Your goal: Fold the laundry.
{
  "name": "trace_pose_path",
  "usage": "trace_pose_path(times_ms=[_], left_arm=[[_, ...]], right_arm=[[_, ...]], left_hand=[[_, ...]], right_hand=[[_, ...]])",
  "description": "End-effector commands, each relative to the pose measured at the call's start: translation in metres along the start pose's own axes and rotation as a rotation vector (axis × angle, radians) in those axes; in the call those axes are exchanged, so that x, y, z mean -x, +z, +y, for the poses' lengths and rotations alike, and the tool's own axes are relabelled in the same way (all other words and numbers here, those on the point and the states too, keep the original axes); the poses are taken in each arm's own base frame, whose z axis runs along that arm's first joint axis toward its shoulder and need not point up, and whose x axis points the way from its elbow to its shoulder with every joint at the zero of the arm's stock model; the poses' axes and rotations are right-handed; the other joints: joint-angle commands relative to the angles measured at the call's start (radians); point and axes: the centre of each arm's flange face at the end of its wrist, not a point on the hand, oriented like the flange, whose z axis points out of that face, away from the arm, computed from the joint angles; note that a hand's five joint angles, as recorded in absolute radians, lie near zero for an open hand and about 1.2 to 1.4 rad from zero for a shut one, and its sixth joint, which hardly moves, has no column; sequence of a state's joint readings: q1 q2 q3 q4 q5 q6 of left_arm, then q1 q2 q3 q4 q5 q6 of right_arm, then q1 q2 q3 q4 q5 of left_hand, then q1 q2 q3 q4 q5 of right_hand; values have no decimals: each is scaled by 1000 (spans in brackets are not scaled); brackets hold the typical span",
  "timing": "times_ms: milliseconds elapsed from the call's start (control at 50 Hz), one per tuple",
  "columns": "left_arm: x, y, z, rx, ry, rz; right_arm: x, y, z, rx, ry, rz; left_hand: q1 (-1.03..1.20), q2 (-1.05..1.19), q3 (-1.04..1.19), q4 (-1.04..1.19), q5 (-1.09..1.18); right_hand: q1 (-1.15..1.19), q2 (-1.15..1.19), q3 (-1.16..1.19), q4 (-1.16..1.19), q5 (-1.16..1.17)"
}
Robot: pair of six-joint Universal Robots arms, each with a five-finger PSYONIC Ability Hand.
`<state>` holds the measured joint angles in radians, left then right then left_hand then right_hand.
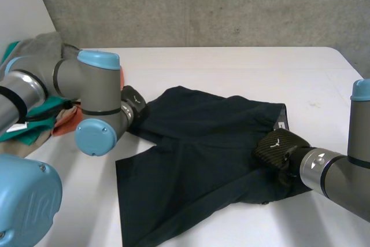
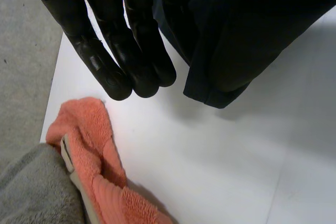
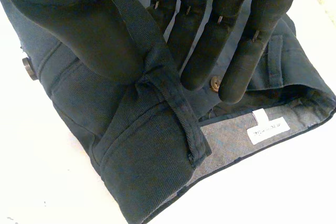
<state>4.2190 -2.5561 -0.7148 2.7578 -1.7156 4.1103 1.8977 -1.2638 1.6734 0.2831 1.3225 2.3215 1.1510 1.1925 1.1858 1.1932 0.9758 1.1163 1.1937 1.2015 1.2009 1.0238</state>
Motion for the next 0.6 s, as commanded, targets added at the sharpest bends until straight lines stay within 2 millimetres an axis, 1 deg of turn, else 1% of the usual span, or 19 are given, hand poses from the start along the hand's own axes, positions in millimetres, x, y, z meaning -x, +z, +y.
trace_pose_path(times_ms=[20,40,60,80,100,120,160,180,240,260,320,340,400,420,500,600], left_arm=[[12,-6,-9,6,-10,-59],[15,-10,-13,-6,-19,-64],[19,-15,-16,-16,-35,-71],[23,-20,-19,-27,-54,-80],[32,-30,-24,-48,-103,-95],[37,-36,-26,-56,-130,-101],[46,-49,-30,-74,-188,-111],[52,-64,-34,-92,-245,-112],[56,-86,-35,-109,-324,-87],[53,-100,-33,-106,-373,-49],[44,-121,-26,-80,-445,24],[33,-134,-21,-47,-485,86],[16,-154,-12,13,-534,185],[6,-166,-6,47,-564,244],[-12,-188,3,93,-624,363],[-25,-201,4,86,-657,452]], right_arm=[[-2,-8,-5,-21,5,16],[-2,-9,-6,-25,7,18],[-2,-10,-7,-30,10,19],[-3,-11,-8,-35,13,23],[-4,-12,-9,-43,25,27],[-4,-13,-10,-47,31,30],[-6,-14,-11,-54,47,36],[-7,-14,-13,-62,65,41],[-9,-15,-14,-69,97,46],[-10,-15,-15,-74,121,50],[-13,-14,-15,-75,159,57],[-15,-15,-16,-79,185,64],[-19,-14,-17,-84,228,77],[-22,-14,-16,-83,256,84],[-26,-14,-17,-85,306,101],[-25,-14,-16,-82,317,99]], left_hand=[[-220,-261,-254,-262,-219],[-416,-457,-451,-458,-415],[-566,-608,-601,-608,-565],[-669,-711,-704,-712,-669],[-824,-866,-859,-867,-824],[-896,-937,-930,-938,-895],[-970,-1011,-1004,-1012,-969],[-970,-1011,-1005,-1012,-969],[-967,-1008,-1002,-1009,-966],[-941,-982,-976,-983,-940],[-943,-985,-978,-986,-943],[-911,-953,-946,-954,-911],[-847,-888,-881,-889,-846],[-844,-885,-878,-886,-843],[-838,-879,-872,-880,-837],[-835,-876,-870,-877,-834]], right_hand=[[280,203,195,195,198],[280,203,195,195,198],[280,203,195,195,198],[280,203,195,195,198],[280,203,195,195,198],[280,203,195,195,198],[280,203,195,195,198],[280,203,195,195,198],[280,203,195,195,198],[280,203,195,195,198],[280,203,195,195,198],[280,203,195,195,198],[280,203,195,195,198],[280,203,195,195,198],[280,203,195,195,198],[280,203,195,195,198]])
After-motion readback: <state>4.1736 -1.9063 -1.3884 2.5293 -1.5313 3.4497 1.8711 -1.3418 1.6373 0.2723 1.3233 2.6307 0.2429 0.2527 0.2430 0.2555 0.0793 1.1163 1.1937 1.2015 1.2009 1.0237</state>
